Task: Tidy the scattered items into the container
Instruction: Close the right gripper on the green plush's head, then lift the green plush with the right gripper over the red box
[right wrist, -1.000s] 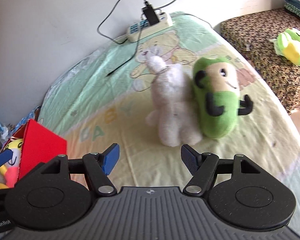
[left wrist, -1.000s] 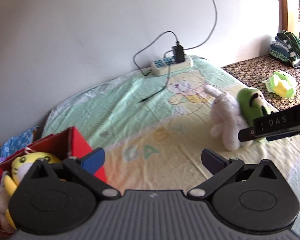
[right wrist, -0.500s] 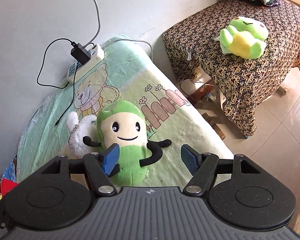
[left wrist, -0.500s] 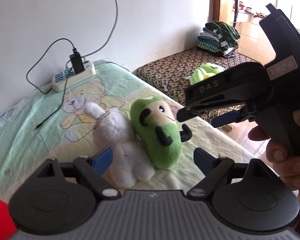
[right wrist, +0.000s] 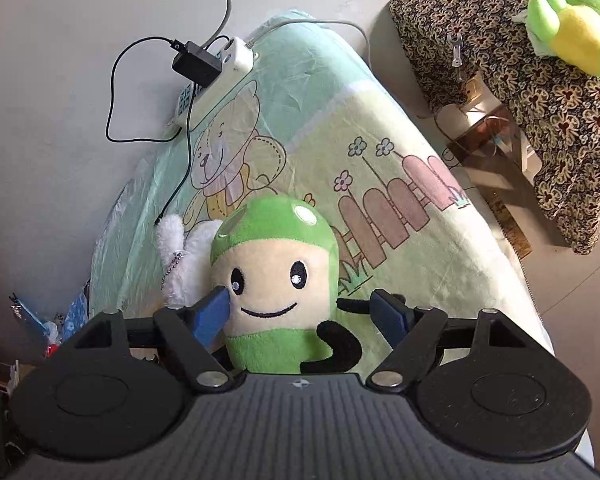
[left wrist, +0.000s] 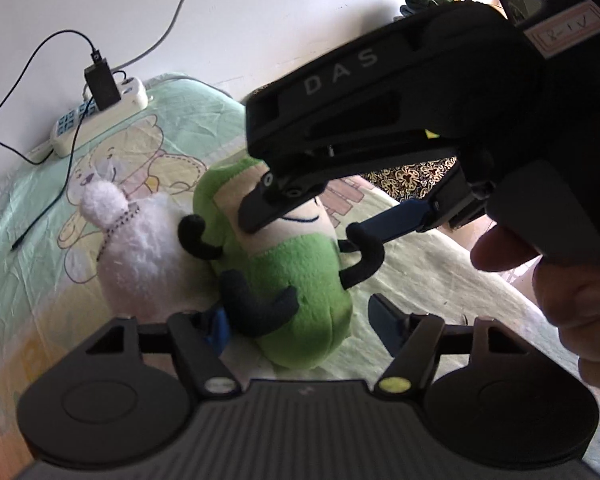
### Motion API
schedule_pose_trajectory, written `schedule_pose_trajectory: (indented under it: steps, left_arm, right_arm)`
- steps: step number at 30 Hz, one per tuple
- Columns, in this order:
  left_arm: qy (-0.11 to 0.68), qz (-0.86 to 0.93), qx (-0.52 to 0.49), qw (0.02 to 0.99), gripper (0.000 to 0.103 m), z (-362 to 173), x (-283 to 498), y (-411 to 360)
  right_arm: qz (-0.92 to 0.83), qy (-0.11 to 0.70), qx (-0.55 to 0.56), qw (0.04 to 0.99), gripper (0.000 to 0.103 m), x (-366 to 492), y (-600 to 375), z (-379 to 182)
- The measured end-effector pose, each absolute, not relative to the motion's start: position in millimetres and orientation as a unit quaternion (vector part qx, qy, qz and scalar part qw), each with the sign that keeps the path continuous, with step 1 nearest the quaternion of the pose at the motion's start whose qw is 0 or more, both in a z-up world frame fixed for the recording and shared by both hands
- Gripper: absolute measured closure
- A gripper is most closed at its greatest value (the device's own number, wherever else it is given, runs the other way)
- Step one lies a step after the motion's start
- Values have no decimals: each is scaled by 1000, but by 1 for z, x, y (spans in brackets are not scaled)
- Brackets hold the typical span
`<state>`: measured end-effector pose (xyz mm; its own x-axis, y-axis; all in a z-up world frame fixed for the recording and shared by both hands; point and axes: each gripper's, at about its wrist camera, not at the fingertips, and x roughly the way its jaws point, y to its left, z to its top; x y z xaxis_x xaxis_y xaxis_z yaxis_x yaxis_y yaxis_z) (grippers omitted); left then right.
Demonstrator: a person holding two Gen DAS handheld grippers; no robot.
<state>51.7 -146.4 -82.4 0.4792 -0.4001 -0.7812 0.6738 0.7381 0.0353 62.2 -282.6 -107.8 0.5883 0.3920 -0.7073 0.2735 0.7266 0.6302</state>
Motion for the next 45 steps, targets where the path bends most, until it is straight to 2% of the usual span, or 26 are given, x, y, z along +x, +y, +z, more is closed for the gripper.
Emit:
schedule_pose_trajectory:
  steps: [3, 7, 13, 26, 34, 45]
  left_arm:
    - [398, -314, 175, 844, 41, -85, 55, -147]
    - [399, -313, 177, 844, 42, -89, 60, -150]
    - [400, -318, 167, 843, 45, -81, 53, -146]
    - [382, -329, 135, 853, 45, -40, -13, -105]
    - [342, -270, 127, 891, 45, -13, -40, -38]
    - [312, -169, 103, 929, 45, 23, -69, 102]
  right_arm:
    - [47, 450, 374, 810, 23, 70, -280, -112]
    - [61, 453, 365, 811, 26, 77, -273, -116]
    - [69, 454, 361, 812, 37, 71, -271, -111]
    - [87, 425, 332, 837, 38, 11, -230, -71]
    - [148, 408, 313, 845, 38, 6, -165, -40]
    - [245, 392, 276, 842, 37, 16, -24, -2]
